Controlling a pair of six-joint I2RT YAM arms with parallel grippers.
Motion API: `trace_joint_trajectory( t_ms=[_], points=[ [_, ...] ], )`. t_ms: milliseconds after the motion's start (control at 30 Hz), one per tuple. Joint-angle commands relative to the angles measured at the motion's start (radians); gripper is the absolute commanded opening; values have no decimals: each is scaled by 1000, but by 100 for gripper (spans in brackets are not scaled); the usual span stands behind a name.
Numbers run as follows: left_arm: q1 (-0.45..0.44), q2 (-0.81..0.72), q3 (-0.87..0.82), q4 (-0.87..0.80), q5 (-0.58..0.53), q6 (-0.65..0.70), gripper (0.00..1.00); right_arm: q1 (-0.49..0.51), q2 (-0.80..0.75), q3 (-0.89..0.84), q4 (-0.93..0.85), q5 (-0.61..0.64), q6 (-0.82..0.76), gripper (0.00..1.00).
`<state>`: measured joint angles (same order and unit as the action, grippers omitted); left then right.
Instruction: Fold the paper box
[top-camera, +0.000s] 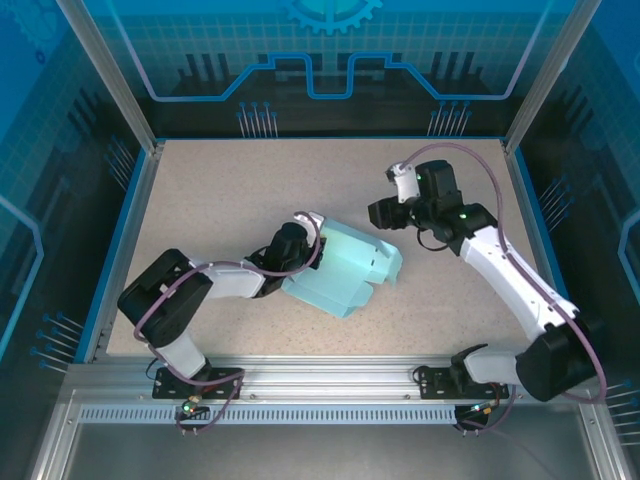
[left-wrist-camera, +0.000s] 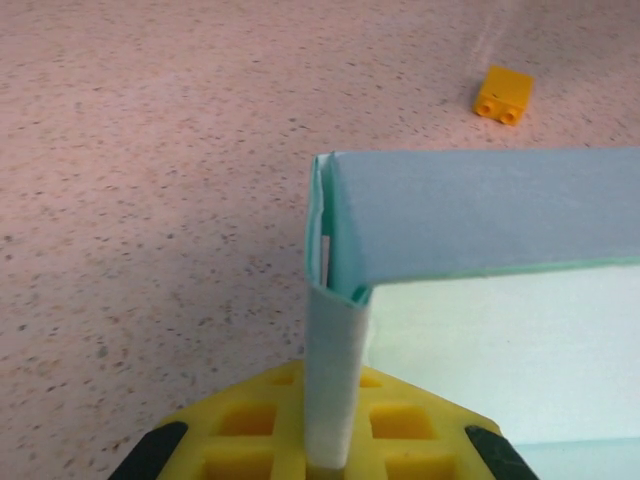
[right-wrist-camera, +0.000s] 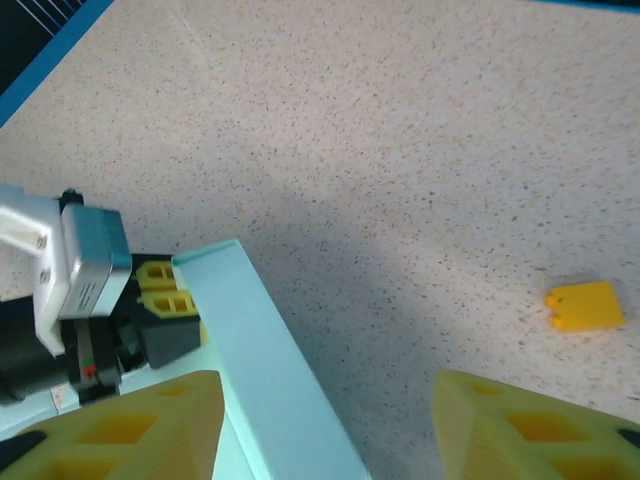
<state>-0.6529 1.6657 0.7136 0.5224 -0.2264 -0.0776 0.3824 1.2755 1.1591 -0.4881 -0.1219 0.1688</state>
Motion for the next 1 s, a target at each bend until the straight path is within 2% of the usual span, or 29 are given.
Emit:
trace_joint_trajectory(
  t_ms=[0,267,667,967],
  points=[
    [-7,-42,41,-93,-98,-65,5,44,-45,-22,-90,59,9,60],
    [-6,-64,93,-196,-165,-123,5,151,-36,-32,-152,147,29,62],
    [-7,-81,119,-210,-172,-124,6,168,117,-3,-109,232,53,61],
    [-6,-74,147,-222,-173,-135,6,189,178,-23,-61,204,128,57]
  ],
)
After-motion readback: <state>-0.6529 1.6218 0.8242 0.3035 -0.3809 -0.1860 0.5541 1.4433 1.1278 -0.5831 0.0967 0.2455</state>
